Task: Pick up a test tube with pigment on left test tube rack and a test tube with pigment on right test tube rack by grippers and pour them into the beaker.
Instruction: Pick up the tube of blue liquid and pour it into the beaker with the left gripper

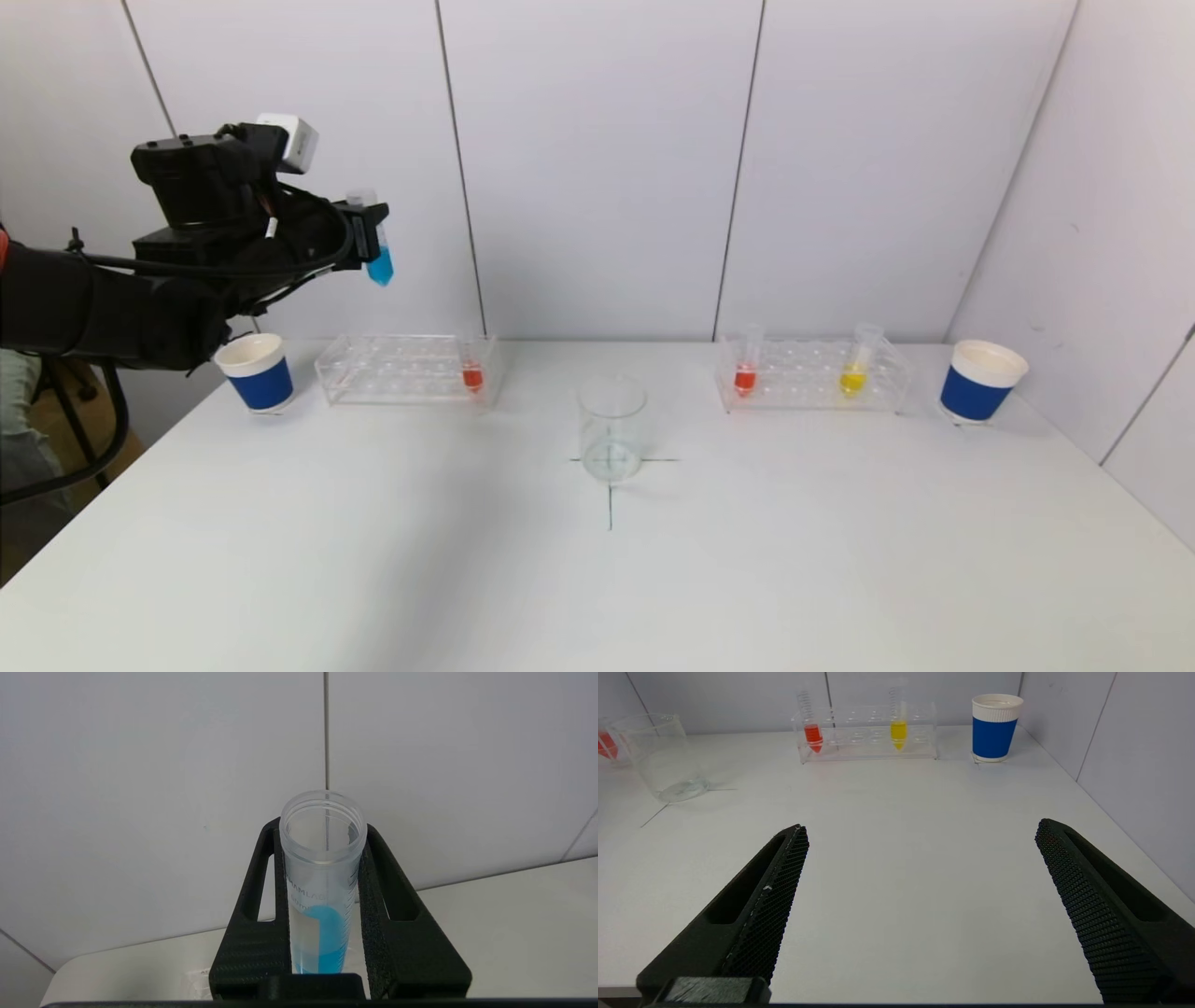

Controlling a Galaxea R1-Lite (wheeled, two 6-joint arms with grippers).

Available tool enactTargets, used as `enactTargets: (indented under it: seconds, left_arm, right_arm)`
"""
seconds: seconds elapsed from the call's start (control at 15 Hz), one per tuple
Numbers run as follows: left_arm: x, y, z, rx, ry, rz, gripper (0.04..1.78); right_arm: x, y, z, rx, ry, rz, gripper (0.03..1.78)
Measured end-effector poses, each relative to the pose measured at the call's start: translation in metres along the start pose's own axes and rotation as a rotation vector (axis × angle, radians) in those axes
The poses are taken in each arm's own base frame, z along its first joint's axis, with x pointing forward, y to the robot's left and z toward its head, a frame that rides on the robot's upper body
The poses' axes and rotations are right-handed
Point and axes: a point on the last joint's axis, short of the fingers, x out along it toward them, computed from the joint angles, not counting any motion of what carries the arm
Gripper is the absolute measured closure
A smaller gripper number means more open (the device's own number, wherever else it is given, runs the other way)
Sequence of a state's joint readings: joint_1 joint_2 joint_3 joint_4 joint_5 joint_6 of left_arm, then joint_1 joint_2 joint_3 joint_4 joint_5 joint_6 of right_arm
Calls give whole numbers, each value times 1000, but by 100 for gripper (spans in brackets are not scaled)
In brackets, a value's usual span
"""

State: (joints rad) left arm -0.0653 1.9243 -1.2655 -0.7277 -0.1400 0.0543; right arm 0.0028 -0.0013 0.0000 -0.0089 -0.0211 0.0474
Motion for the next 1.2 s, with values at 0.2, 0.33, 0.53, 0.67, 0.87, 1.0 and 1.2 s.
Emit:
enactTargets:
  seconds: [0.2, 0.33, 0.53, 0.67, 0.87, 1.0, 1.2]
  left_arm:
    - [-1, -15, 19, 0, -13, -40, 138]
    - [-1, -25, 29, 0, -24, -67, 138]
    - [1, -44, 39, -3, -30, -116, 138]
    - [2, -55, 42, 9, -35, -148, 138]
    - [5, -72, 38, 53, -24, -193, 138]
    - [8, -83, 32, 91, -15, -225, 138]
    - [12, -103, 25, 137, -7, -300, 138]
  right_arm:
    - [0, 0, 0, 0, 0, 0, 4]
    - [0, 0, 0, 0, 0, 0, 4]
    - [0, 0, 0, 0, 0, 0, 4]
    - [0, 0, 0, 0, 0, 0, 4]
    - [0, 0, 0, 0, 0, 0, 4]
    - [0, 0, 0, 0, 0, 0, 4]
    - [0, 0, 0, 0, 0, 0, 4]
